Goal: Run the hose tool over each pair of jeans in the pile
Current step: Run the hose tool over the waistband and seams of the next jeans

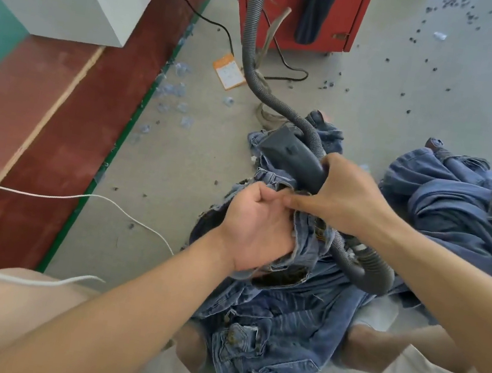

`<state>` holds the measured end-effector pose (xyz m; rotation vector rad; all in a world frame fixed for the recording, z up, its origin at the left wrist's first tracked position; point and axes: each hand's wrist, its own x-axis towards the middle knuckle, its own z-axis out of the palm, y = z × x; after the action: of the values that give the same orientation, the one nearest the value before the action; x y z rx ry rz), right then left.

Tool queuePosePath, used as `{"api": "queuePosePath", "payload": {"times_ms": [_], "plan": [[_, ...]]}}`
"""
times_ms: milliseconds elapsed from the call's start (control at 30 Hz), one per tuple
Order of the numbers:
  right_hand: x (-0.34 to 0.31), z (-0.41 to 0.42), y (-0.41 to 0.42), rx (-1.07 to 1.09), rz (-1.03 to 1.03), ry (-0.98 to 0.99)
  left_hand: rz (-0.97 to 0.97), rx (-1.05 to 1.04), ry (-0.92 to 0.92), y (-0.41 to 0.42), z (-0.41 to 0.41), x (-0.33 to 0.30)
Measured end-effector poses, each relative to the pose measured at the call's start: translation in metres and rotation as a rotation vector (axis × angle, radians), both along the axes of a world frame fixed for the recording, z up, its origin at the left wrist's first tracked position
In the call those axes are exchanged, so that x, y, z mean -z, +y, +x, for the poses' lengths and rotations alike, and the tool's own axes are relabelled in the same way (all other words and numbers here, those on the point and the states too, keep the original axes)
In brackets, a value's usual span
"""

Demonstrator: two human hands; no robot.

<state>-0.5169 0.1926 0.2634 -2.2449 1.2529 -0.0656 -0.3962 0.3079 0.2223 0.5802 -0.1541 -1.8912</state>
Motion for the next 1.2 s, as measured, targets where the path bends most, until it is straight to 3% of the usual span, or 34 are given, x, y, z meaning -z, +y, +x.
{"api": "queuePosePath", "payload": {"times_ms": [67, 133, 233, 267, 300, 333, 433, 600, 700, 833, 933, 1000, 1100, 1200], "plan": [[0.0, -0.002, -0.004, 0.029, -0.013, -0.035, 0.045, 0.058, -0.37, -0.005, 0.009, 0.001], [-0.002, -0.006, -0.008, 0.105, 0.081, -0.101, 0.095, 0.106, -0.956, -0.01, 0.02, 0.003], [-0.008, -0.015, -0.019, 0.213, 0.371, -0.265, 0.076, -0.192, -1.994, -0.005, 0.034, 0.011], [-0.01, -0.018, -0.024, 0.225, 0.454, -0.296, 0.084, -0.312, -2.208, -0.002, 0.039, 0.016], [-0.013, -0.021, -0.03, 0.23, 0.523, -0.312, 0.09, -0.34, -2.278, -0.001, 0.043, 0.021], [-0.015, -0.024, -0.034, 0.233, 0.585, -0.32, 0.101, -0.256, -2.178, -0.004, 0.048, 0.022], [-0.018, -0.032, -0.044, 0.263, 0.732, -0.331, 0.021, 0.08, -1.38, -0.014, 0.057, 0.015], [-0.015, -0.034, -0.055, 0.347, 0.737, -0.287, -0.034, 0.159, -1.014, -0.016, 0.045, 0.009], [-0.013, -0.029, -0.047, 0.273, 0.586, -0.191, 0.042, 0.136, -0.944, -0.017, 0.037, 0.004], [-0.031, -0.034, -0.045, 0.035, 0.184, -0.137, 0.284, -0.071, -0.79, -0.022, 0.037, 0.004], [-0.062, -0.053, -0.058, -0.132, -0.057, -0.119, 0.292, -0.084, -0.791, -0.025, 0.042, 0.004], [-0.079, -0.067, -0.063, -0.224, -0.084, -0.002, 0.271, -0.079, -0.79, -0.026, 0.042, 0.003], [-0.085, -0.07, -0.056, -0.291, 0.052, 0.196, 0.23, -0.056, -0.828, -0.026, 0.038, 0.004], [-0.079, -0.053, -0.05, -0.355, 0.085, 0.201, 0.17, 0.008, -0.906, -0.025, 0.033, 0.005]]}}
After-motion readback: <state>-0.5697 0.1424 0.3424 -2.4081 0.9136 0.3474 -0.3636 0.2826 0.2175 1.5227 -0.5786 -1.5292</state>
